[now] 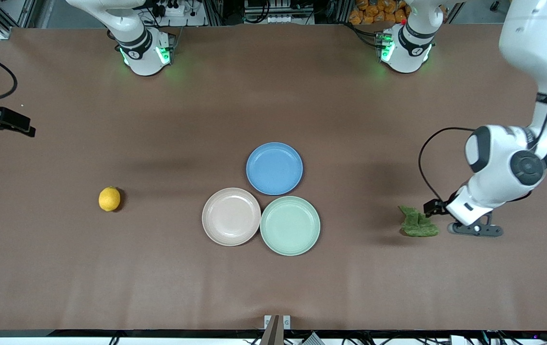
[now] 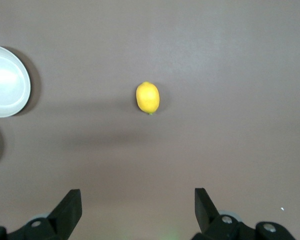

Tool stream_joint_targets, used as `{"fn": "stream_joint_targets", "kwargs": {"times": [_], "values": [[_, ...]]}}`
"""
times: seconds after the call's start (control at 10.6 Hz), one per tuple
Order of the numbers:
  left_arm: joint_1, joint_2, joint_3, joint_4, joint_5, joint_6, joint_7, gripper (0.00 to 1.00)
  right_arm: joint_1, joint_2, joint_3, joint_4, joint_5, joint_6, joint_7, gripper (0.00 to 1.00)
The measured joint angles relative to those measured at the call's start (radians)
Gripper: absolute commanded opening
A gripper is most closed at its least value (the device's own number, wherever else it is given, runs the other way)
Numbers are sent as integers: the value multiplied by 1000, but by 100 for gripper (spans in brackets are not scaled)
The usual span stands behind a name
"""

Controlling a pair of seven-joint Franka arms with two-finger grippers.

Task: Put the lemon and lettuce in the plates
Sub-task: 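Reach the left gripper to the lettuce while the right gripper reaches the lemon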

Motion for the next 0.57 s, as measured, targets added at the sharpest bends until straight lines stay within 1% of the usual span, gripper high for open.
{"fn": "stream_joint_targets", "kwargs": {"times": [0.09, 0.28, 0.57], "values": [[-2, 41, 0, 2, 22, 52, 0, 100, 0, -4, 0, -43, 12, 54, 0, 100], [-4, 110, 0, 10, 35, 128, 1, 100, -1, -5, 7, -169, 24, 208, 0, 100], [-4, 142, 0, 19, 35, 162, 1, 100, -1, -5, 24, -300, 25, 353, 0, 100]]}}
